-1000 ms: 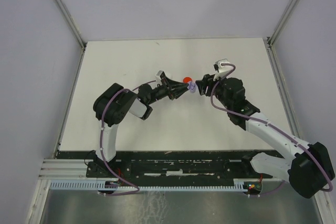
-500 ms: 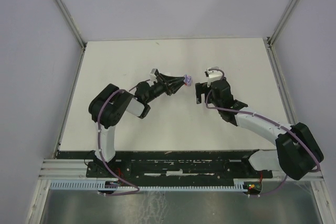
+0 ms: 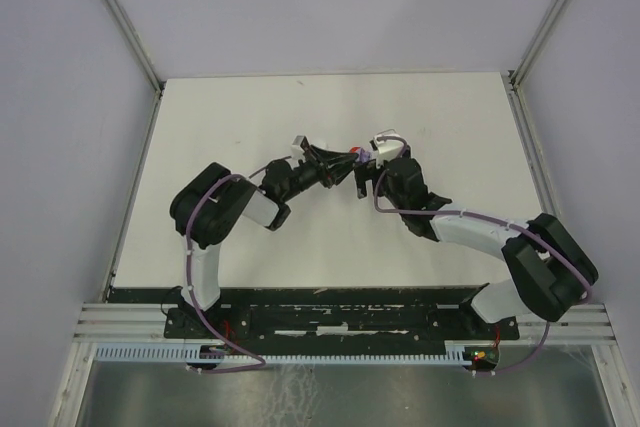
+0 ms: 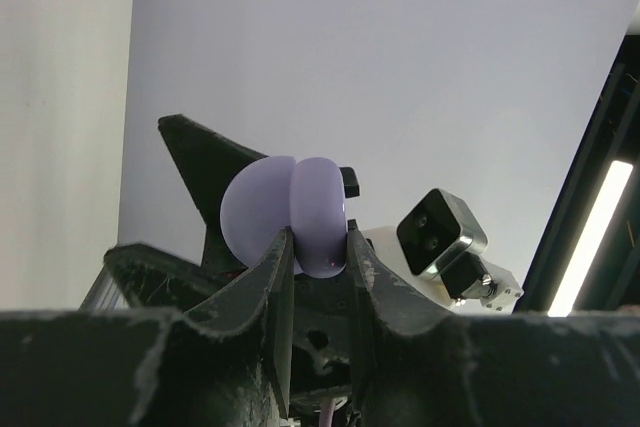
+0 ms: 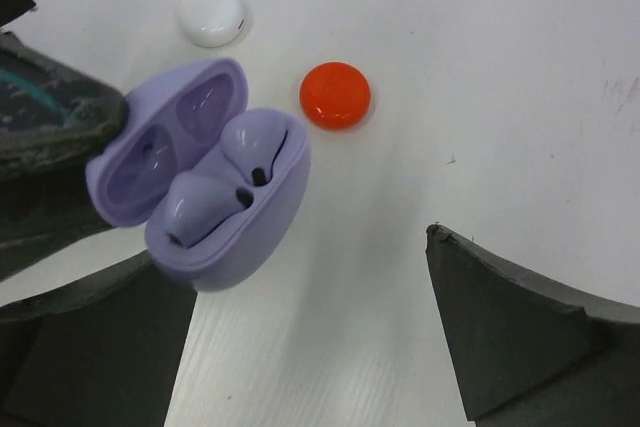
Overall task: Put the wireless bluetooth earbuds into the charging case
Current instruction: Close the charging case, then place the charging case at the center of the board.
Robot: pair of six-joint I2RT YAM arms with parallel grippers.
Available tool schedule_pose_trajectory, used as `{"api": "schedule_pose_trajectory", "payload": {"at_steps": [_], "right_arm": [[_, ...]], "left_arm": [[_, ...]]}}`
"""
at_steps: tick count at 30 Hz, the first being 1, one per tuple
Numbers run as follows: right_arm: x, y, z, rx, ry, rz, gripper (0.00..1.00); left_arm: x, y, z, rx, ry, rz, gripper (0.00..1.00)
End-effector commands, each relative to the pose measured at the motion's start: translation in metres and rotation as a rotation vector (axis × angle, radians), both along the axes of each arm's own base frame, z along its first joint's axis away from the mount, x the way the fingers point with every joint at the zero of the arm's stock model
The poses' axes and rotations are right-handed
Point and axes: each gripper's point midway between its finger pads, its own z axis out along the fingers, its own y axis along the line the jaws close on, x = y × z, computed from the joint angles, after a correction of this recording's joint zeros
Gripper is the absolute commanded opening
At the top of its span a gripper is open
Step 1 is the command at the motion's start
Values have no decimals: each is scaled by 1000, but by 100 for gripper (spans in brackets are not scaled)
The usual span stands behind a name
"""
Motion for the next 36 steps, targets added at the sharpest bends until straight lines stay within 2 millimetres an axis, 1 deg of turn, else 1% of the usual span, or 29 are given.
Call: {"api": "schedule_pose_trajectory", "payload": {"at_steps": [1,7,14,16,18,20,21,24,26,27,31,33,36], "right_arm": [[20,-3,26,38,-109,-79,99],[22,-22,31,7,-142,-167,100],[13,-50,42,-14,-178,-259,100],[10,-59,38,-15,-147,-296,100],[9,-73,26,-23,-47,-381,100],[8,-79,14,-55,80,-403,100],[9,-79,11,-72,114,-405,100],[10,-79,7,-91,141,-408,100],[9,-78,5,-80,142,-402,100],[9,-81,8,-75,136,-414,100],[8,-89,16,-57,115,-440,100],[6,-92,21,-44,101,-446,100],[4,-99,25,-36,92,-457,100]], "left_arm": [[-9,4,14,-30,-64,3,3],[-16,8,8,-16,-56,-1,3],[-17,9,-7,-9,-33,-2,3],[-16,9,-13,0,-29,-1,3],[-13,12,-23,30,-28,8,3],[-11,16,-37,85,-25,18,3],[-10,17,-45,123,-34,22,3],[-8,21,-64,231,-49,28,3],[-4,20,-73,291,-67,24,3],[2,15,-81,362,-86,6,3],[13,8,-88,468,-118,-2,3],[18,9,-93,522,-125,8,3],[24,18,-103,616,-118,39,3]]}}
